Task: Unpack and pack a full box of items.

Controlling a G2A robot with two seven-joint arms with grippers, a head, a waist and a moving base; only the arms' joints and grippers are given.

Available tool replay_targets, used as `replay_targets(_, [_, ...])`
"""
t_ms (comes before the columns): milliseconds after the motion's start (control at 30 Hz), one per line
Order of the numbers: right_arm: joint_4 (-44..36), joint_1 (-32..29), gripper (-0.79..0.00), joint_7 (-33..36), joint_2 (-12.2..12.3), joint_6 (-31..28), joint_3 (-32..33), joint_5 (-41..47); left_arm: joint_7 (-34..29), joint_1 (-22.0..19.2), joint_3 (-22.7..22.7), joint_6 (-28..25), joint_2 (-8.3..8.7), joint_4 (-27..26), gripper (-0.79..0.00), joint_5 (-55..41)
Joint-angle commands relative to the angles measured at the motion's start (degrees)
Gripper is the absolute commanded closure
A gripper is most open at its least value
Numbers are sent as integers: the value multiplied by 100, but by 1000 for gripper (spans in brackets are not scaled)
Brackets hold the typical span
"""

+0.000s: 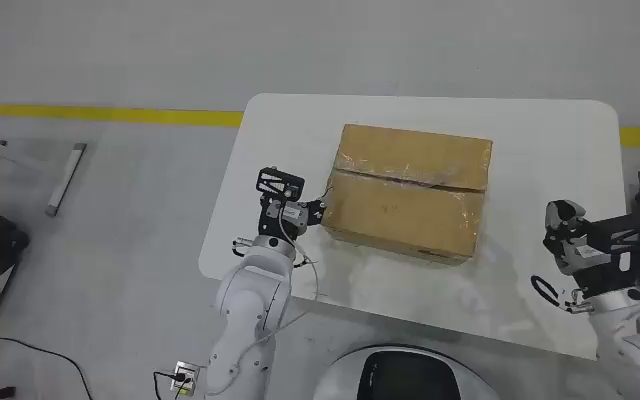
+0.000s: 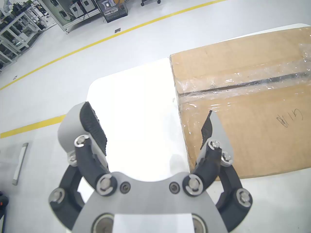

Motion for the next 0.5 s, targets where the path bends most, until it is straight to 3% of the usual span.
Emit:
replay_targets(0, [39, 78, 0, 39, -6, 72, -58, -46, 0, 0, 0, 0, 0, 0, -785, 0])
replay_targets(467, [161, 368, 0, 207, -32, -75, -611, -461, 0, 0, 0, 0, 0, 0, -785, 0])
